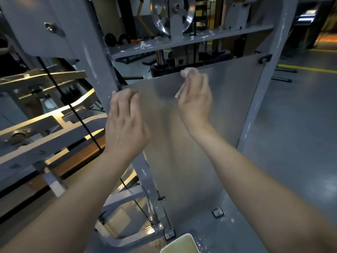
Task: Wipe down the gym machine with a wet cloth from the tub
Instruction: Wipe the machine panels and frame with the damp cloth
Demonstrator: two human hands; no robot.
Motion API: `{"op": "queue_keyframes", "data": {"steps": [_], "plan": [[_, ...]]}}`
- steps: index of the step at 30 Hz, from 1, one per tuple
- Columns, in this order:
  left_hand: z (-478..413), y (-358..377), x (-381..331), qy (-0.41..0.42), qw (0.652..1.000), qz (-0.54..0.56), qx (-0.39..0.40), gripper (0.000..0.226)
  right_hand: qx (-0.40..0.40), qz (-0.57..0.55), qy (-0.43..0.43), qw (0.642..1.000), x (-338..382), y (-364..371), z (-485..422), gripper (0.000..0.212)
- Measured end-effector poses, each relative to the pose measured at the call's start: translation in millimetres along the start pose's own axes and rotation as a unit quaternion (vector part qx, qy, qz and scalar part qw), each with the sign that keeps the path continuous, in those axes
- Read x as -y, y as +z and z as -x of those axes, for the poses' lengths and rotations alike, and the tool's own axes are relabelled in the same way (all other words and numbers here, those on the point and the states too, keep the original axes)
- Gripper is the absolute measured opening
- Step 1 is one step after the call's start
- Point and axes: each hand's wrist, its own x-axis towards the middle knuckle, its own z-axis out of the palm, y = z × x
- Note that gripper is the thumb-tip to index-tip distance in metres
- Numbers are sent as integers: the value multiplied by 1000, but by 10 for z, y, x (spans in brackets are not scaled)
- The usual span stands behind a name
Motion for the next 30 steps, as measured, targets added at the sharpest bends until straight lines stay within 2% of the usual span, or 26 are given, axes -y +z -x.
{"op": "queue_keyframes", "data": {"steps": [3,5,6,8,11,13,15,18,20,23,27,30], "plan": [[23,-18,15,0,1000,6,4,54,65,15,-151,986,330,195,277,30],[23,-35,23,4,1000,10,1,50,95,42,-251,962,262,174,305,35],[19,-41,23,6,1000,10,0,49,106,66,-276,953,134,114,255,35],[5,-49,27,8,1000,9,2,48,103,82,-231,964,-135,-93,103,31],[8,-81,36,5,1000,22,9,49,29,20,-31,999,-390,-291,-138,20],[18,-115,52,10,999,32,22,49,-24,-2,39,999,-245,-202,-172,22],[41,-152,78,9,998,42,38,50,-4,0,6,1000,65,-36,-24,26],[96,-204,119,8,998,48,50,50,70,42,-129,988,356,149,271,27],[133,-222,151,11,998,49,45,50,71,48,-184,979,409,170,265,23],[156,-221,175,-4,998,45,44,47,68,38,-203,976,610,153,147,18],[199,-190,139,-19,998,46,46,44,61,13,-190,980,610,283,303,26],[282,-168,104,-18,997,49,57,45,118,72,-270,953,179,210,682,19]]}}
